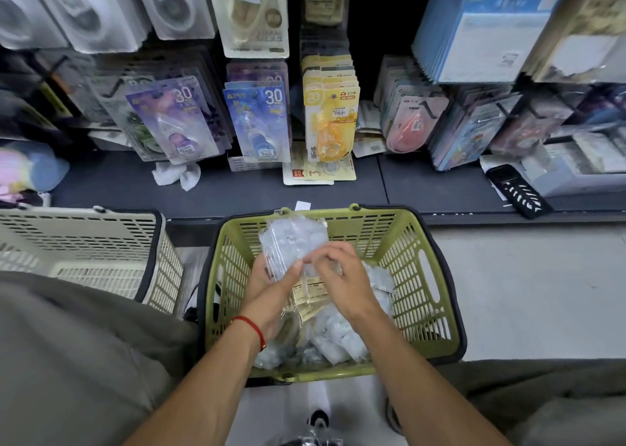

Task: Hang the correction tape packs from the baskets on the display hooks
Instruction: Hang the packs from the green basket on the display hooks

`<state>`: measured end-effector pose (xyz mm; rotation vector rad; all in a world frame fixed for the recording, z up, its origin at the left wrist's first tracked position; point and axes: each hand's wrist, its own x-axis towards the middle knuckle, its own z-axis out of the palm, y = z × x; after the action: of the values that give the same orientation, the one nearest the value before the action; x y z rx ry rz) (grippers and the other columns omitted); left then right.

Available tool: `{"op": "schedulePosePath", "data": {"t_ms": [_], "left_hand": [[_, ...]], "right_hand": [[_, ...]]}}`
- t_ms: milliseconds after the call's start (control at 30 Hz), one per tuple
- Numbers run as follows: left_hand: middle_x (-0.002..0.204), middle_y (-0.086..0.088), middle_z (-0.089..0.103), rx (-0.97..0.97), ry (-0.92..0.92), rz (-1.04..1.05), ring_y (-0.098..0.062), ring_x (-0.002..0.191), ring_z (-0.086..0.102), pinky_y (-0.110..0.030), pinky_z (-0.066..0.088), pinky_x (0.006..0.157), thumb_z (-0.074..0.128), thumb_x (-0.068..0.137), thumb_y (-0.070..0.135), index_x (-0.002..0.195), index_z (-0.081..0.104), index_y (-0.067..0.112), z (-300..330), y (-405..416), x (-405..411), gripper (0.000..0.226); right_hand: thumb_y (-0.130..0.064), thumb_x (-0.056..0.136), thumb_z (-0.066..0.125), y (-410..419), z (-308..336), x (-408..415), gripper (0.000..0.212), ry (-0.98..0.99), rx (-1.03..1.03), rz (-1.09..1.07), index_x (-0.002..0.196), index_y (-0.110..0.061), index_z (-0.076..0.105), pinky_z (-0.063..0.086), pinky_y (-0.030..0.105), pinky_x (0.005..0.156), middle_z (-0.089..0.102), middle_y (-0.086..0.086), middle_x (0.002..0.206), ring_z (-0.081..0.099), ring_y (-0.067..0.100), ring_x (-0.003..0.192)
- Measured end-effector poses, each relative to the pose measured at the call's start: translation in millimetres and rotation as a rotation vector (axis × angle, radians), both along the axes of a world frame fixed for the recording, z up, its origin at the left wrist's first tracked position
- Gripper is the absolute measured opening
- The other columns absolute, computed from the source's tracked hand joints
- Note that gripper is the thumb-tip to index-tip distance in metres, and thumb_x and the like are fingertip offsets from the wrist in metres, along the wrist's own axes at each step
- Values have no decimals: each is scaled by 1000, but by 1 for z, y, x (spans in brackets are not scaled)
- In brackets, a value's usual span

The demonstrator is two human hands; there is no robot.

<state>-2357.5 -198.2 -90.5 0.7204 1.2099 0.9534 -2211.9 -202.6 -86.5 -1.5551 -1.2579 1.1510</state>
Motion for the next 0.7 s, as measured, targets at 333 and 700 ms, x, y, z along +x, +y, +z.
{"op": "schedulePosePath", "data": {"t_ms": [333,700], "left_hand": [[133,-12,72,127,-292,-67,-30,116,73,-41,65,80,76,83,18,142,53,23,84,42,3,64],[138,-12,69,317,-258,-456,-48,117,70,-68,59,82,74,94,25,131,53,50,224,148,-16,49]], "right_hand": [[-21,83,90,58,102,34,53,149,-40,47,127,-34,62,61,25,77,80,-10,107,76,14,100],[-59,64,90,133,232,44,77,73,369,-64,127,-40,50,62,47,92,78,-13,113,76,7,100]]}}
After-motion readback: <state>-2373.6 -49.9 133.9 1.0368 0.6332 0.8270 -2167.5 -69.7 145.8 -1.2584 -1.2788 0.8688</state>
